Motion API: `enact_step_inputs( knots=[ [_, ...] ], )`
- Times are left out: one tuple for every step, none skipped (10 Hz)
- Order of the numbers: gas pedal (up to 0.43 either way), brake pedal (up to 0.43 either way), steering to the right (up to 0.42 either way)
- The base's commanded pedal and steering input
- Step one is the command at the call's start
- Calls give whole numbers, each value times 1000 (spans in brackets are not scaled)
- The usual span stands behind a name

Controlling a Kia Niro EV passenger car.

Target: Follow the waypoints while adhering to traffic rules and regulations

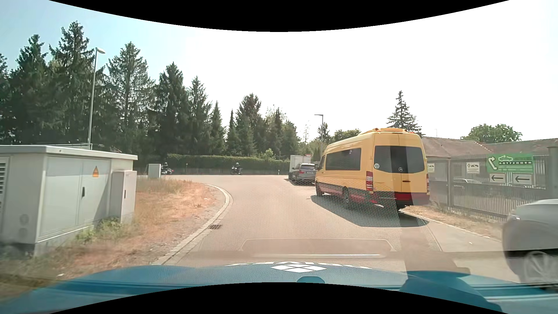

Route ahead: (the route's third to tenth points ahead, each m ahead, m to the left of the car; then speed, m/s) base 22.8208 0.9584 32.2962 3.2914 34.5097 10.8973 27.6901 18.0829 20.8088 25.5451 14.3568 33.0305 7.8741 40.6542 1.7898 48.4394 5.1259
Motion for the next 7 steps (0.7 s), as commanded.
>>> enact_step_inputs(
  knots=[
    [118,0,-30],
    [118,0,-30],
    [118,0,-30],
    [118,0,-30],
    [118,0,-31],
    [118,0,-31],
    [118,0,-31]
  ],
)
